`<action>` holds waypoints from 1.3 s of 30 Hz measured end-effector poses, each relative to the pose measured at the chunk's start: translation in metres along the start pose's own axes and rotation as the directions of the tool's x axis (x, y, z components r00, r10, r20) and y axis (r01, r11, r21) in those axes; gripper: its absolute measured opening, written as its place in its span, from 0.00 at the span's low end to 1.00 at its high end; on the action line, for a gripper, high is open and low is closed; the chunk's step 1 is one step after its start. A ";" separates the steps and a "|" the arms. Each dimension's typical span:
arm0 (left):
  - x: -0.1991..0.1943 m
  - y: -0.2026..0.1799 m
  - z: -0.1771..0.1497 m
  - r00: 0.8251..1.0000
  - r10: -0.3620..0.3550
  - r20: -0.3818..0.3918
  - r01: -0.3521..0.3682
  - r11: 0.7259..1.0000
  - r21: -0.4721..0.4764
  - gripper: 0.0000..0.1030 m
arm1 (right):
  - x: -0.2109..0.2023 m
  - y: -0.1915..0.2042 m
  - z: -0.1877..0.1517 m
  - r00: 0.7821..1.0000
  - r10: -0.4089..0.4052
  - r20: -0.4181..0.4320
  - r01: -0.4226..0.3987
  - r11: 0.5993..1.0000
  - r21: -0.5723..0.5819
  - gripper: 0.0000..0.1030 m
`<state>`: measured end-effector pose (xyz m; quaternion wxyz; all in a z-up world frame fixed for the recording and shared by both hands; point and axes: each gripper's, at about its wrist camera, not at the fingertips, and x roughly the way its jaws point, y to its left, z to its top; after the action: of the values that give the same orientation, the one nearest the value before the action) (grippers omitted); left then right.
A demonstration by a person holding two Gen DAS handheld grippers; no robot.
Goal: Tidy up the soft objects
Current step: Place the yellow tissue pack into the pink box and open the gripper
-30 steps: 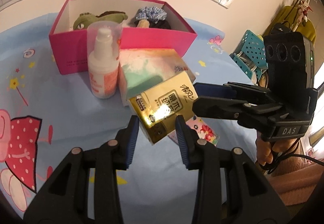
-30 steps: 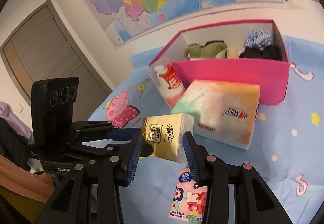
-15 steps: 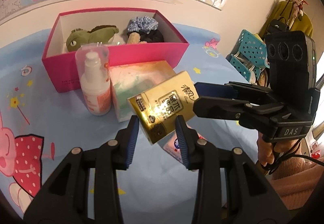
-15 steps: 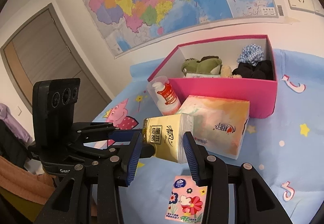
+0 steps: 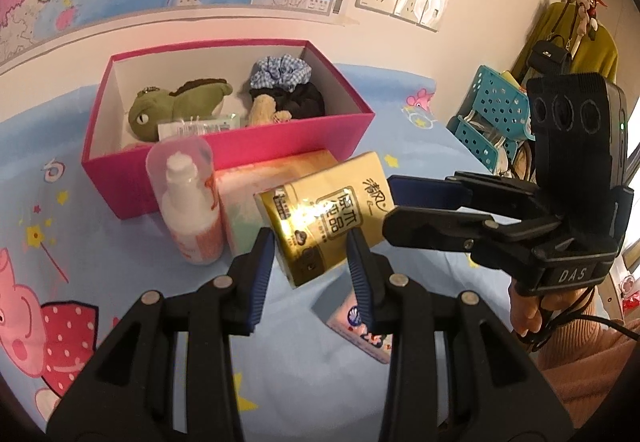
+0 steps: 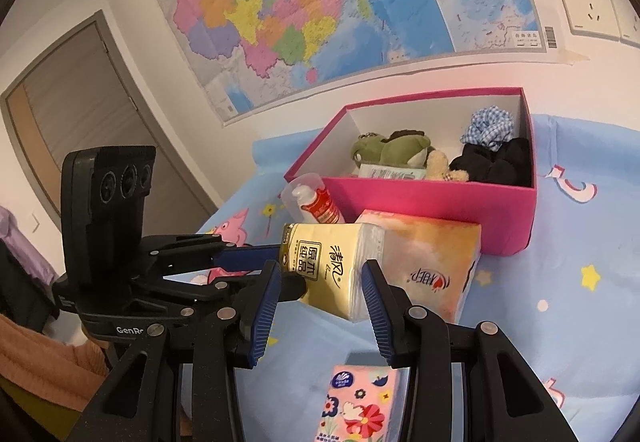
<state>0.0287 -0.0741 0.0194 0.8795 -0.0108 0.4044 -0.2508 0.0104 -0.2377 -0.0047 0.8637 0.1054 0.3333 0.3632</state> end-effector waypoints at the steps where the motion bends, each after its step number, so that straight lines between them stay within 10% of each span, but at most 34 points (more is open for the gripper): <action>1: 0.000 -0.001 0.001 1.000 0.003 0.002 -0.003 1.000 0.004 0.38 | 0.000 -0.001 0.001 1.000 0.000 0.002 0.000 1.000 0.002 0.42; 39: 0.055 0.045 0.112 0.996 0.075 -0.043 -0.076 0.997 -0.014 0.38 | 0.050 -0.052 0.092 0.998 -0.051 0.037 0.051 0.999 0.017 0.42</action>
<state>0.1586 -0.0806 0.0460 0.8795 0.0027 0.4249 -0.2144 0.1251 -0.2342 0.0181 0.8778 0.1107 0.3228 0.3362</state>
